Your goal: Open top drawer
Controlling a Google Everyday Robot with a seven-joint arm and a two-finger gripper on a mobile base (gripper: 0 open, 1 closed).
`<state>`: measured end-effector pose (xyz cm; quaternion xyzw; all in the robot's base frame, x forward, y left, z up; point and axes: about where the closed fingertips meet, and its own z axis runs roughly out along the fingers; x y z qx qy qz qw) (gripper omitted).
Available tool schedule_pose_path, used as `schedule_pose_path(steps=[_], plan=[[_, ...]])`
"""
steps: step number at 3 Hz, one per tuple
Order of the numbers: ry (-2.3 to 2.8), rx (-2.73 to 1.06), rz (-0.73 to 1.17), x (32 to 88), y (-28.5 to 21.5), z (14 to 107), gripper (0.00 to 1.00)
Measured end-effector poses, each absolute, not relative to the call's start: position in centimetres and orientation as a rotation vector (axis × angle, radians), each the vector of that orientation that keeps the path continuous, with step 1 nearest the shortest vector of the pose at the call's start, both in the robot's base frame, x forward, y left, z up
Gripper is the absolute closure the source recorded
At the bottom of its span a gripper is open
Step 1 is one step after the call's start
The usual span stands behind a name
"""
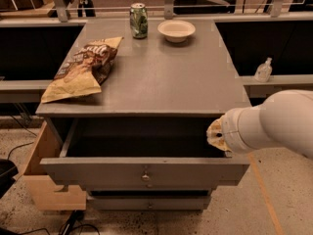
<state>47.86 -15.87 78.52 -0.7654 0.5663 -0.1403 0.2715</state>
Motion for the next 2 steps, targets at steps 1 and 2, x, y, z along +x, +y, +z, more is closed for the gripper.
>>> schedule_pose_path(steps=[1,2], plan=[[1.586,-2.127,-0.389,49.0,-15.3,76.3,1.0],[1.637,-2.164,-0.394,50.0,-15.4,74.7,1.0]])
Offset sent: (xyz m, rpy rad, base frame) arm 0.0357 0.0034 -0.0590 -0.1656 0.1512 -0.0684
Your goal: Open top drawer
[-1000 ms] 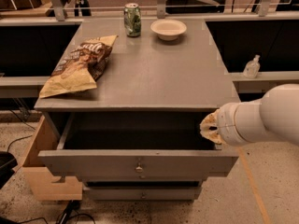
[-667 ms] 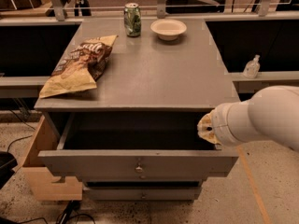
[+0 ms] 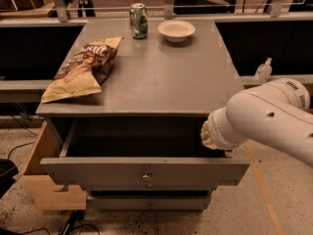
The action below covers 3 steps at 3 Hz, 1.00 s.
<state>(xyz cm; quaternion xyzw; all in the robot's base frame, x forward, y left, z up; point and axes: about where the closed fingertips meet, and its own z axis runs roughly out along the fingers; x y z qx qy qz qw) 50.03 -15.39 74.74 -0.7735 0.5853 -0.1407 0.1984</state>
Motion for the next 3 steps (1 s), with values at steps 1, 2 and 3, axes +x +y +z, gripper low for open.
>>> schedule_pose_path(steps=[1,2,3], plan=[[1.684,-2.203,-0.399,50.4,-15.7,73.1,1.0],[1.723,-2.212,-0.376,50.3,-16.4,71.1,1.0],[1.75,-2.185,-0.303,50.5,-17.3,69.0,1.0]])
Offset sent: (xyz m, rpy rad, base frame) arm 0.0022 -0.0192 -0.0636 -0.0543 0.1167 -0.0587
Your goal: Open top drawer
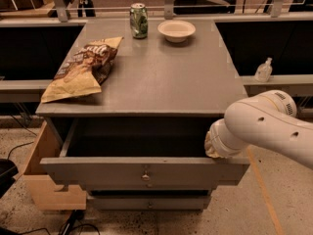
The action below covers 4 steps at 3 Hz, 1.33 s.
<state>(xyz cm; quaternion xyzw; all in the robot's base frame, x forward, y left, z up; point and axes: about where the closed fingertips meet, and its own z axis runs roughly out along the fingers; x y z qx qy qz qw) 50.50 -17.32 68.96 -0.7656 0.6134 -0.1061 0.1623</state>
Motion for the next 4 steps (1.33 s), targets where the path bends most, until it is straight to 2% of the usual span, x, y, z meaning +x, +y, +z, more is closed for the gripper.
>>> schedule_pose_path(steps=[2,4], plan=[[1.751,-2.241,-0.099,48.4,-18.0,67.0,1.0],[1.683,-2.431,0.24,39.2,-17.1,71.8,1.0]])
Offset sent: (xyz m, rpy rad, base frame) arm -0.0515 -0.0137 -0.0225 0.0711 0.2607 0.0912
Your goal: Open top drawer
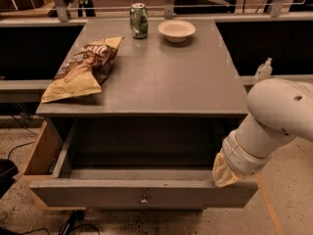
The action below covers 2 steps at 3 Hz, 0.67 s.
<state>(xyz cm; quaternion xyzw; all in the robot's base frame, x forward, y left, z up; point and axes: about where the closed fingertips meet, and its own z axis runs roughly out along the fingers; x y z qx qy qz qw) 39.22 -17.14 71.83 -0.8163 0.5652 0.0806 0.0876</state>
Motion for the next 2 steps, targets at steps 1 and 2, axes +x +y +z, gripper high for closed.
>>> schedule_pose_path(steps=[1,2], plan=[[1.654,-2.454,0.355,36.3,-16.6,73.3,1.0],[1.59,-2.469,0.282,37.6,-16.0,75.5,1.0]])
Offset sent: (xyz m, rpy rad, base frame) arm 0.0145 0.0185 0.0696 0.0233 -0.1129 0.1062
